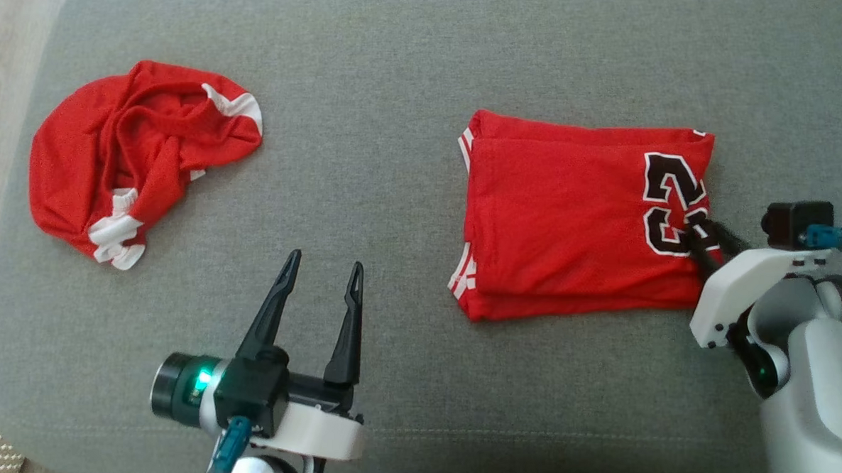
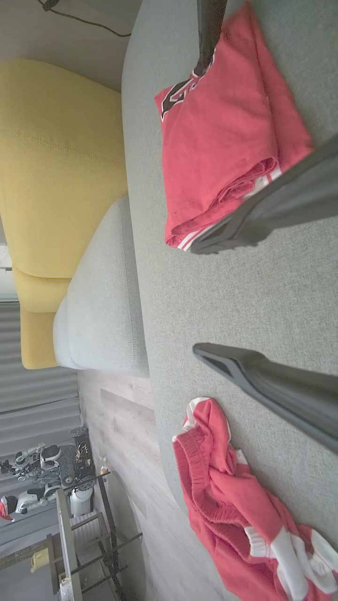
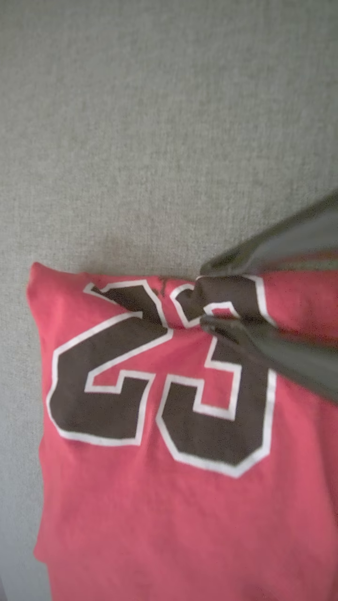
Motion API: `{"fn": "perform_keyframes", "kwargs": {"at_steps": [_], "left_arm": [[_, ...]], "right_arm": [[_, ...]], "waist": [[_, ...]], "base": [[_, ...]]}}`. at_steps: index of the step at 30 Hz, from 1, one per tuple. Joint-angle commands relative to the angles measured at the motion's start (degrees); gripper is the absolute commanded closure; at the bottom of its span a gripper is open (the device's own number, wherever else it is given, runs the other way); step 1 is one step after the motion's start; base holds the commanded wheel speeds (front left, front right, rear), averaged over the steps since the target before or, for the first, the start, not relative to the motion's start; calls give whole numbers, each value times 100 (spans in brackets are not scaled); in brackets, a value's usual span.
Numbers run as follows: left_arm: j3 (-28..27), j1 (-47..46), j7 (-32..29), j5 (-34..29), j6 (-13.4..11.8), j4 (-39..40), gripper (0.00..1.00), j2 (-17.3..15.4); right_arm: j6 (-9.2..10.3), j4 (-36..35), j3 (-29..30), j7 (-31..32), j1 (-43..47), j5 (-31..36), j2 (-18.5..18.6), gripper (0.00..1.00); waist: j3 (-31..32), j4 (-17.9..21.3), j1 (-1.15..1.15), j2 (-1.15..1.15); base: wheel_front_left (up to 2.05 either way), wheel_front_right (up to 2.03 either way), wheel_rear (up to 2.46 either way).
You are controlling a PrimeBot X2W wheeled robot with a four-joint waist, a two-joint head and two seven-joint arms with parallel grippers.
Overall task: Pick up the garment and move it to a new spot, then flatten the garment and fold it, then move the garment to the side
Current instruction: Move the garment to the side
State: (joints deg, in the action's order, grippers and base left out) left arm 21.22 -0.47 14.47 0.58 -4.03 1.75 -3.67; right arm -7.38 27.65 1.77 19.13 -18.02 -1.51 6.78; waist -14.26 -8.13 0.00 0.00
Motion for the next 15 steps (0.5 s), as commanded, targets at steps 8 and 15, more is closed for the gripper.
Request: {"fn": "perform_keyframes", "kwargs": {"at_steps": [8, 15], "left_arm": [[-161, -339, 52, 40, -1, 323, 0, 7], [-126, -624, 52, 21, 21, 506, 0, 23]], "right_arm": [[-11, -420, -53, -142, -406, -88, 516, 100], [-11, -770, 350, -134, -826, 79, 1041, 100]], "waist": [[-259, 248, 0, 0], [-668, 554, 0, 0]], "base": [[0, 0, 0], [0, 0, 0]]}}
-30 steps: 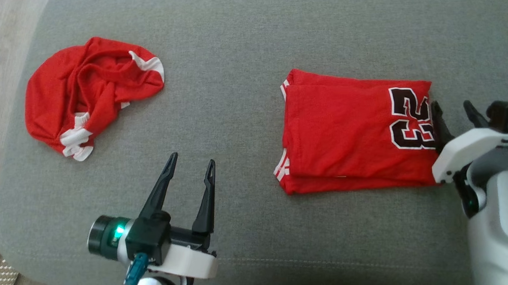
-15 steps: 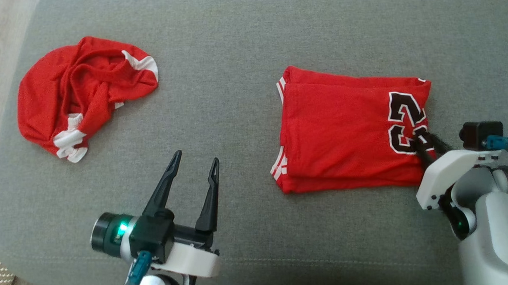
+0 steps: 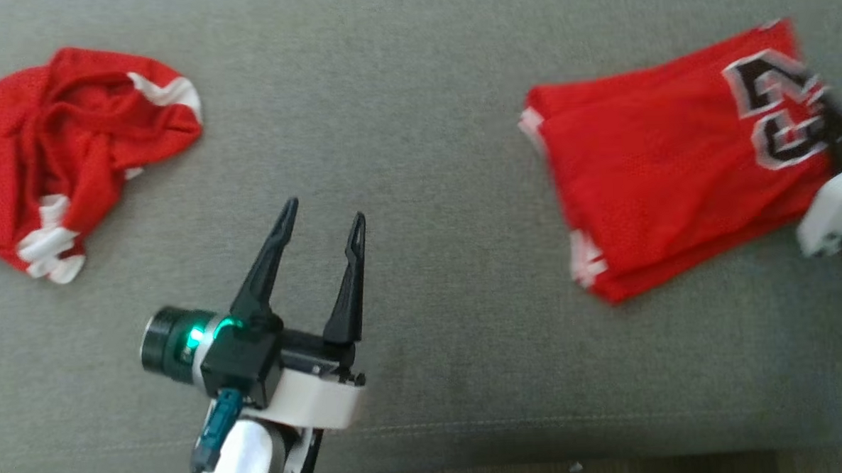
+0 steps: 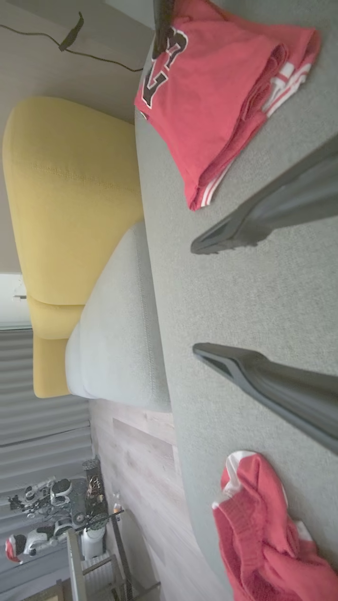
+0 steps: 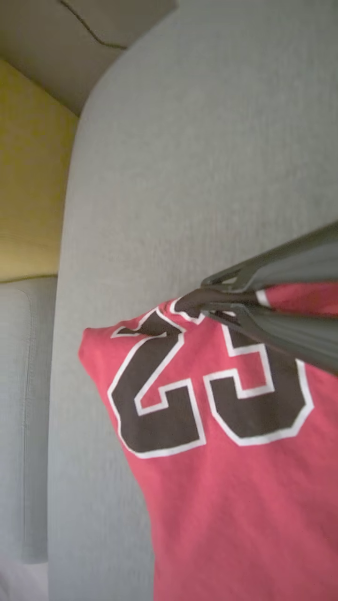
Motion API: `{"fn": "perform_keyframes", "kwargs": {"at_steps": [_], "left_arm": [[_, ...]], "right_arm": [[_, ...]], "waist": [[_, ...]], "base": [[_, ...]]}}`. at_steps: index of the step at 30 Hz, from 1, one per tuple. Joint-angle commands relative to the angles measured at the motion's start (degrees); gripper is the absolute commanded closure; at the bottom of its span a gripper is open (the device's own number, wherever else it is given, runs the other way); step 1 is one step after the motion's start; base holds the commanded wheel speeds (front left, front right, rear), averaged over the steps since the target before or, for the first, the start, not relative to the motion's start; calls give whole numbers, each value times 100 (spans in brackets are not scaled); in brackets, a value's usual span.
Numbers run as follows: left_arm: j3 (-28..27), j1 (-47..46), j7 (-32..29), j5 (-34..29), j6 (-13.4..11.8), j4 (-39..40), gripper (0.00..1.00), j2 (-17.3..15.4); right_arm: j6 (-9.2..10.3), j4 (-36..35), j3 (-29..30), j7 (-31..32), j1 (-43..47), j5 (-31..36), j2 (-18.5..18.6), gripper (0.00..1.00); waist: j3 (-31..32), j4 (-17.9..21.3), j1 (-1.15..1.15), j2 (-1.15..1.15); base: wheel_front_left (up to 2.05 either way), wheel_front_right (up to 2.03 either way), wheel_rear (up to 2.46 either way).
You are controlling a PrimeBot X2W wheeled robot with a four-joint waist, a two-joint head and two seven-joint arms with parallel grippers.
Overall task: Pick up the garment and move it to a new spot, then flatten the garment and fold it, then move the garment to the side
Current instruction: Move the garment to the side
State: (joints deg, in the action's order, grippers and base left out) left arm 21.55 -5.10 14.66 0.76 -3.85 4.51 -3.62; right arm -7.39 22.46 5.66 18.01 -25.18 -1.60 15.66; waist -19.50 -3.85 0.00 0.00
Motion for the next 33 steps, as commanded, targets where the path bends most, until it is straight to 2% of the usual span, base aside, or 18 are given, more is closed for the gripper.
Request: {"fn": "perform_keyframes", "kwargs": {"at_steps": [1, 4, 16, 24, 25, 26, 30, 33], "left_arm": [[-161, -200, 34, 3, 3, 254, 0, 19], [-160, -299, 34, 20, 24, 309, 0, 23], [-198, -543, 34, 146, 109, 429, 0, 54], [-196, -781, 34, 108, 207, 422, 0, 61], [-192, -805, 34, 109, 224, 411, 0, 62], [-190, -828, 34, 111, 239, 398, 0, 62], [-198, -878, 34, 127, 270, 338, 0, 65], [-228, -838, 34, 120, 245, 288, 0, 66]], "right_arm": [[-10, -307, 24, -1, -150, 124, 241, 100], [-10, -516, 307, 0, -263, 226, 460, 100], [-10, -1208, 1456, -5, -452, 817, 868, 100], [-10, -1841, 2117, -6, -569, 1514, 980, 100], [-10, -1899, 2189, -17, -576, 1593, 953, 72], [-10, -1953, 2261, -43, -588, 1686, 921, 0], [-10, -2092, 2375, -179, -573, 2123, 723, 0], [-10, -2145, 2192, -348, -517, 2322, 449, 0]], "waist": [[-203, 164, 0, 0], [-346, 265, 0, 0], [-806, 450, 0, 0], [-1179, 415, 0, 0], [-1199, 397, 0, 0], [-1215, 376, 0, 0], [-1166, 277, 0, 0], [-995, 198, 0, 0]], "base": [[0, 0, 0], [0, 0, 0], [0, 0, 0], [0, 0, 0], [0, 0, 0], [0, 0, 0], [0, 0, 0], [0, 0, 0]]}}
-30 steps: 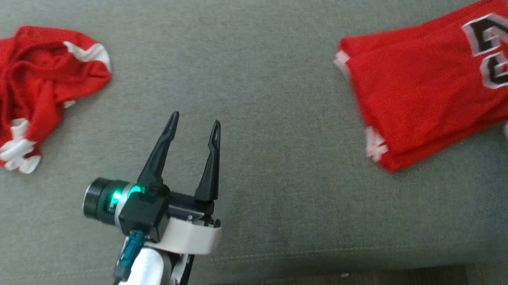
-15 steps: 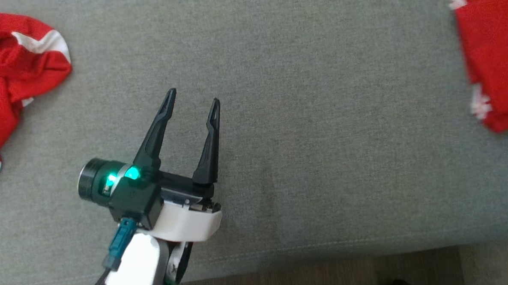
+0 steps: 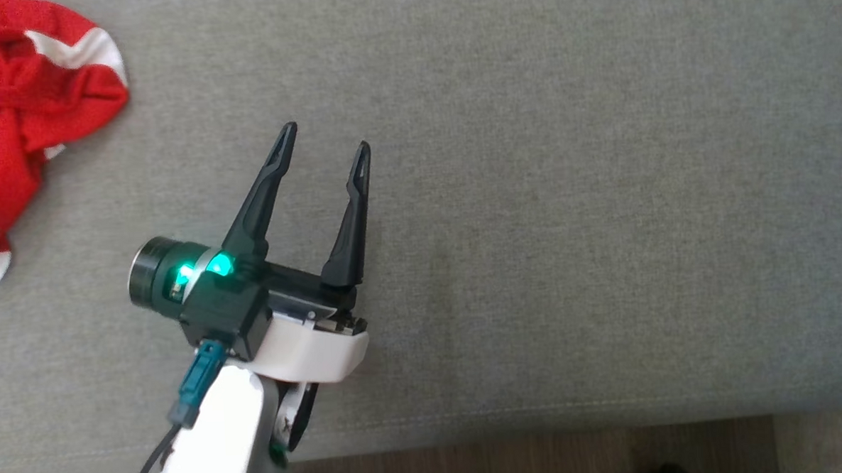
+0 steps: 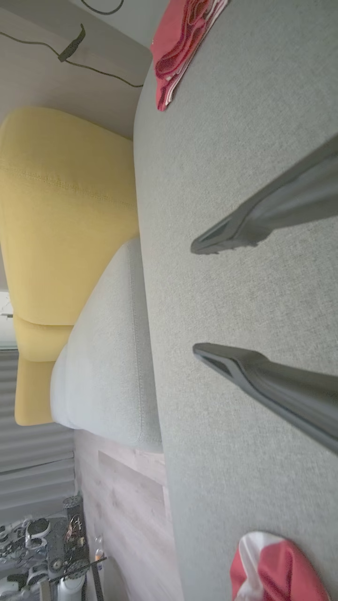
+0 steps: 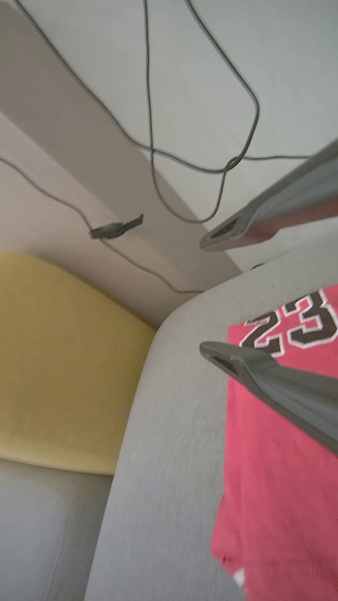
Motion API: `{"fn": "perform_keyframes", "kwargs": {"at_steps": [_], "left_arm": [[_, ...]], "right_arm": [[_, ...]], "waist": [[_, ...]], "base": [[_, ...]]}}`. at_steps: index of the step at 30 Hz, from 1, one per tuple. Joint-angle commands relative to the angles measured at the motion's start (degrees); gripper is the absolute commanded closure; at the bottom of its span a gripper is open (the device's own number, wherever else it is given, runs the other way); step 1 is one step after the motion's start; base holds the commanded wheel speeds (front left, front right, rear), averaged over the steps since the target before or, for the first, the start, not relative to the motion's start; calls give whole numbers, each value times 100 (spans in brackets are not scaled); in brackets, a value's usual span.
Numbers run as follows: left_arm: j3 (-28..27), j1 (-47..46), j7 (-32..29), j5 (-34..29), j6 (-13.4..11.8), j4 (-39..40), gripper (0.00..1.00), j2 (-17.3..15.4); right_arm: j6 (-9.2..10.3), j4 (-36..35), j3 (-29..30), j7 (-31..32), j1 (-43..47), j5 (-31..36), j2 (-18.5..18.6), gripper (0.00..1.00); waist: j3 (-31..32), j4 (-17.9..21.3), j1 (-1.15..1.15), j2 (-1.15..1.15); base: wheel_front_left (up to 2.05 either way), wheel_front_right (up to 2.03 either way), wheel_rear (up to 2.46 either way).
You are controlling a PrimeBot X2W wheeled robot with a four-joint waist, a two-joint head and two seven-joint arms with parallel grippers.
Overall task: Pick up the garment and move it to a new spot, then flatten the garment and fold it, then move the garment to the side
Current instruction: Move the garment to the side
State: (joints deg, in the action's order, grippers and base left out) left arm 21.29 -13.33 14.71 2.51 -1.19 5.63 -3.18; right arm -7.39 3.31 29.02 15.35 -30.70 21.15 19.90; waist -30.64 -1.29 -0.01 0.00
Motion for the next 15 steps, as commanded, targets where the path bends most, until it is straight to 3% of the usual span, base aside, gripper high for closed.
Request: {"fn": "perform_keyframes", "kwargs": {"at_steps": [1, 8, 15], "left_arm": [[-217, 11, 29, -57, -36, 159, 0, 23], [-441, 369, 29, -38, -259, 4, 0, 24], [-724, 889, 29, 208, -451, -262, 0, 27]], "right_arm": [[-10, -213, -234, -152, 58, 41, -97, 0], [-10, 381, -1223, -904, 452, -582, -939, 0], [-10, 1202, -2450, -2061, 1016, -1544, -1353, 0]], "waist": [[204, -90, 1, 0], [1000, -258, 1, 0], [1878, -376, 1, 0]], "base": [[0, 0, 0], [0, 0, 0], [0, 0, 0]]}}
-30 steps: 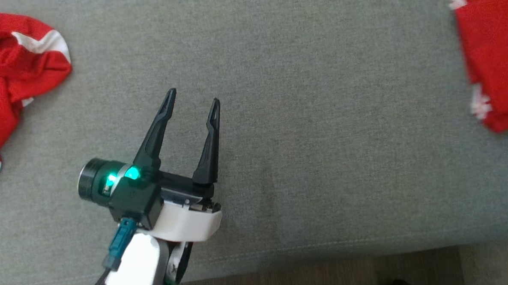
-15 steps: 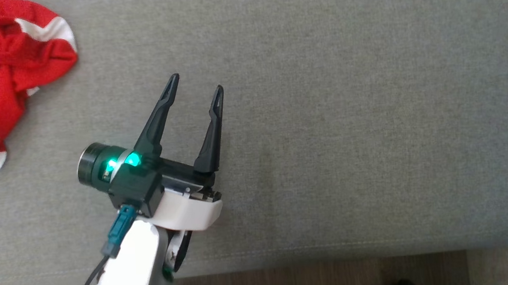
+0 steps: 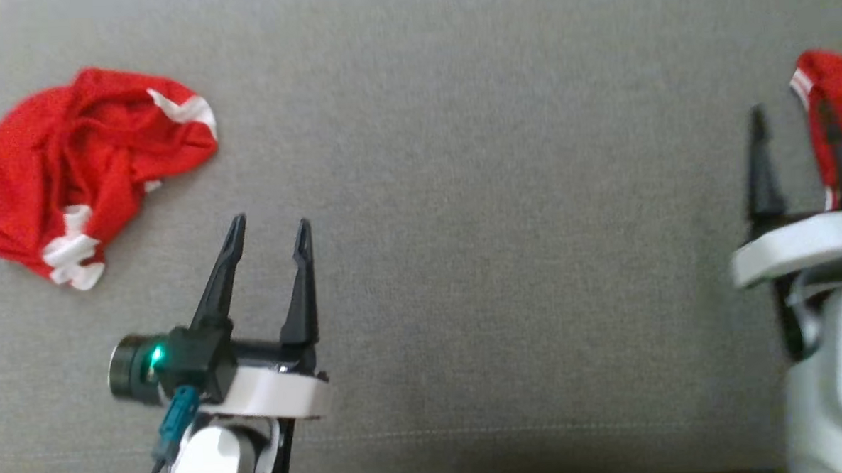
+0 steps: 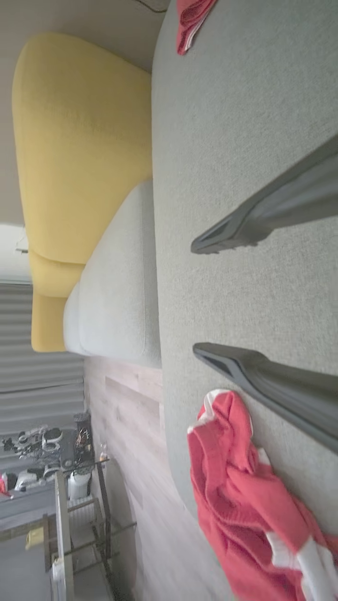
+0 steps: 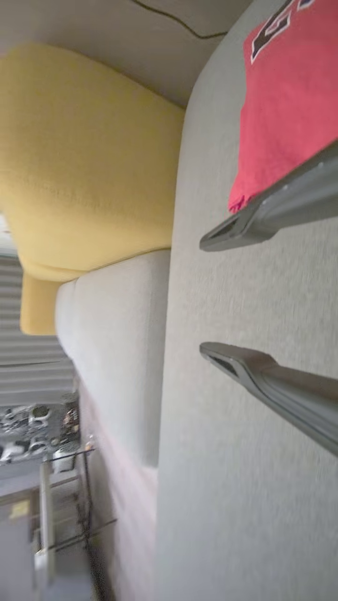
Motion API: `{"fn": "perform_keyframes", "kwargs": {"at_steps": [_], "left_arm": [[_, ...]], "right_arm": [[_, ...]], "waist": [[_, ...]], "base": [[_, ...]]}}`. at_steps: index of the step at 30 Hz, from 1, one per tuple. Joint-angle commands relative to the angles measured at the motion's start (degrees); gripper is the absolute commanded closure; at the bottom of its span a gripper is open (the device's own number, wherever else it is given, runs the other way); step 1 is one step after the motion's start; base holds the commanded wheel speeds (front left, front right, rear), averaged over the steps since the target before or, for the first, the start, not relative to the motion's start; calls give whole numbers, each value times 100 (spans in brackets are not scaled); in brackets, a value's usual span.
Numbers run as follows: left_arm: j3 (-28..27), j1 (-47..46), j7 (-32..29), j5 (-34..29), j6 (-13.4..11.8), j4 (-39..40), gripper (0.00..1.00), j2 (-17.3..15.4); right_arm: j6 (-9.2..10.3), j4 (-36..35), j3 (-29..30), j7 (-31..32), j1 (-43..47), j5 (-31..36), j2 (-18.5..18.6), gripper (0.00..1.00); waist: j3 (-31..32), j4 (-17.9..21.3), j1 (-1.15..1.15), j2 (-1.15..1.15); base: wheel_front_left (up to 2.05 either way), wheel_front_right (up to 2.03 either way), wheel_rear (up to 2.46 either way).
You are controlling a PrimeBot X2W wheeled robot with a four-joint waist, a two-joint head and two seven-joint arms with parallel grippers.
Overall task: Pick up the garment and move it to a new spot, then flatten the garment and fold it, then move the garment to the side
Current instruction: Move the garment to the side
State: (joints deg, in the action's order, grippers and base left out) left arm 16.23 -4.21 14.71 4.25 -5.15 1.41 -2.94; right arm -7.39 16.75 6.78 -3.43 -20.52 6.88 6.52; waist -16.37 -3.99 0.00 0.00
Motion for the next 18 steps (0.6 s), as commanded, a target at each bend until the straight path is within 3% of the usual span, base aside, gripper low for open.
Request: {"fn": "perform_keyframes", "kwargs": {"at_steps": [1, 7, 18], "left_arm": [[-218, -23, 29, 35, -55, 160, 0, 3], [-360, 304, 29, 31, 8, 160, 0, -7], [-534, 862, 29, -146, 211, 177, 0, -19]], "right_arm": [[-10, -141, -226, -183, -2, -117, -15, 0], [-10, 259, -870, -1081, 390, -531, -140, 0], [-10, -264, -1179, -1155, 1623, -670, -351, 0]], "waist": [[452, -106, 0, 0], [978, -164, 0, 0], [1676, -126, 0, 0]], "base": [[0, 0, 0], [0, 0, 0], [0, 0, 0]]}}
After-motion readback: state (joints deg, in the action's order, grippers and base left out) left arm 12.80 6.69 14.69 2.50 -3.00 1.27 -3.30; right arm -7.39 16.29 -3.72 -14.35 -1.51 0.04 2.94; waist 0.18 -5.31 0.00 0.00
